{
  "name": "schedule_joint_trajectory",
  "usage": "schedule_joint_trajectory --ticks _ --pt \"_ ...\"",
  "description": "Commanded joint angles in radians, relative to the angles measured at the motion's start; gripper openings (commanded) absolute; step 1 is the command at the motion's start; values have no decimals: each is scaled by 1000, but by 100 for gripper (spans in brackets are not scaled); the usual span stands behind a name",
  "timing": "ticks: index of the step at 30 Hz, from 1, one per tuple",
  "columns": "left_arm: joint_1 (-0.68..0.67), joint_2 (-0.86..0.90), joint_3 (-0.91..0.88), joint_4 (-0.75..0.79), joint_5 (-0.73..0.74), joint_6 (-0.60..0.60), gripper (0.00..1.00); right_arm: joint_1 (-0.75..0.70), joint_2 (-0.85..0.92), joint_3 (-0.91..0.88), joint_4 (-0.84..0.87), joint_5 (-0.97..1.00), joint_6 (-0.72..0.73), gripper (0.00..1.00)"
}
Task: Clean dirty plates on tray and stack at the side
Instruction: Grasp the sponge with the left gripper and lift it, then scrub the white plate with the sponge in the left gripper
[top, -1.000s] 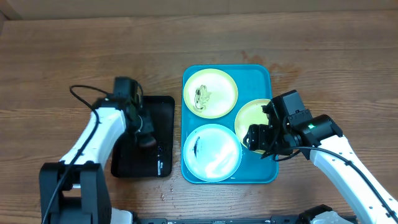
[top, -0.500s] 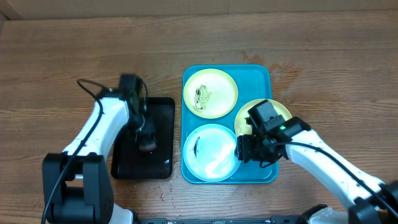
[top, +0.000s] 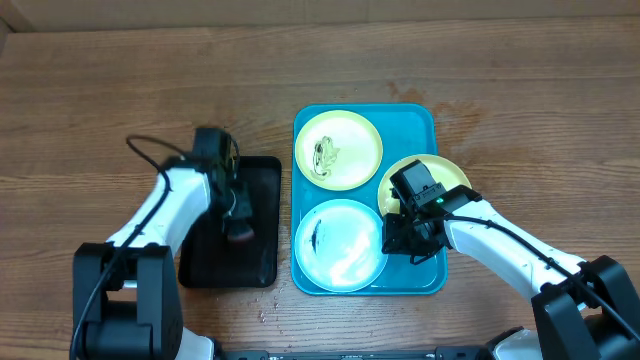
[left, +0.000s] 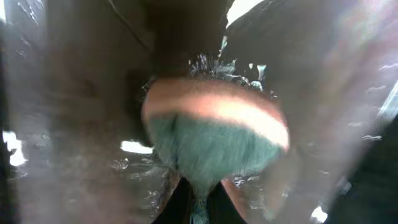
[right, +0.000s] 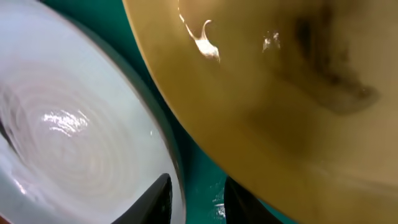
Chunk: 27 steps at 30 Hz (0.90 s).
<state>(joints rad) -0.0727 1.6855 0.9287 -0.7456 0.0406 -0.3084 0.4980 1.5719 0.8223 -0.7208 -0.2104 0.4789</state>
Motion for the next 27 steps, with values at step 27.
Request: schedule_joint_trajectory --ticks 27 --pt "-330 -70 424 -263 173 -104 4 -16 3 -56 176 173 66 4"
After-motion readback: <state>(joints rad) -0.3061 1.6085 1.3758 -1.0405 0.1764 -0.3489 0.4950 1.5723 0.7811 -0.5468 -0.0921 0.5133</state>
